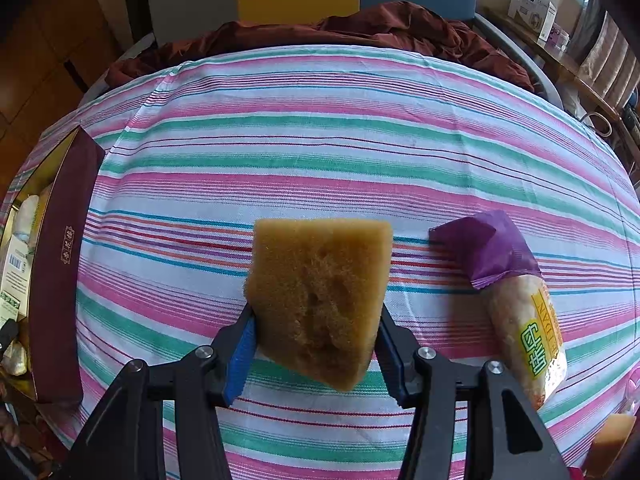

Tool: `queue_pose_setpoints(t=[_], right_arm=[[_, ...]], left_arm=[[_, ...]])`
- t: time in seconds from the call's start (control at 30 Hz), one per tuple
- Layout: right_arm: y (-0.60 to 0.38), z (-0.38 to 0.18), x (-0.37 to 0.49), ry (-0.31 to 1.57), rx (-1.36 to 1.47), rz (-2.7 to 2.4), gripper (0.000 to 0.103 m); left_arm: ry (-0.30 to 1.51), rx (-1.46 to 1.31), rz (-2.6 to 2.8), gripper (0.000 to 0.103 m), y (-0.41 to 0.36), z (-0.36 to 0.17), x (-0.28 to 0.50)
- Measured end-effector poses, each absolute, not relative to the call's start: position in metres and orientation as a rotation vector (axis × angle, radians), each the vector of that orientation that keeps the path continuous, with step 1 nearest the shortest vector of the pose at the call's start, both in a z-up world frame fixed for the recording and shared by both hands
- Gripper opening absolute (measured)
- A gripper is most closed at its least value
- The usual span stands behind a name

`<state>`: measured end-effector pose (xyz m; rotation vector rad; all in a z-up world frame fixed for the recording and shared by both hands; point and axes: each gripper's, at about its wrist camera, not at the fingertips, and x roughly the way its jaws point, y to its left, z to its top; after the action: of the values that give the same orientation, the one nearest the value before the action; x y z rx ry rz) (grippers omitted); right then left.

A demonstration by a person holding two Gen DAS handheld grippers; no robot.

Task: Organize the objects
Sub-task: 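Lower the green-and-white box into the gold tray and open the left gripper, then carry the yellow sponge into the gold tray and open the right gripper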

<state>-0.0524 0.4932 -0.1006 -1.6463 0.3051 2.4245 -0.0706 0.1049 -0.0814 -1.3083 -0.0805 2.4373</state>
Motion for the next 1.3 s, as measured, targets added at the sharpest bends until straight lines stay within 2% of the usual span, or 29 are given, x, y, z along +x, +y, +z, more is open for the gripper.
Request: queue_pose_setpoints(t=[0.13,0.2,0.6,1.07,1.3], right_arm=[[0.491,-0.100,-0.052,0.291,-1.648,2.425,0.054],[0.492,-0.100,-0.052,0.287,-1.647,2.425,0.054],[0.486,-0.100,-0.047,0.267,-1.643,2.427,0.054],[0.469,-0.077,-0.040,0.267,-1.573,2.497,0.053],[0.414,-0.051,-0.047,0.251,-1.557,2.636,0.053]], left_arm=[[-0.020,-1.360,2.461,0.033,0.106,-0.094,-0.070],[0.003,-1.341,2.494,0.038,0.104,-0.093,-0.068],[0.156,-1.206,2.612,0.040,0.096,-0.084,-0.049],[0.206,-1.033,2.686,0.043,0.086,-0.049,-0.031],[0.164,-1.023,2.701,0.047,0.075,-0.042,-0.029]])
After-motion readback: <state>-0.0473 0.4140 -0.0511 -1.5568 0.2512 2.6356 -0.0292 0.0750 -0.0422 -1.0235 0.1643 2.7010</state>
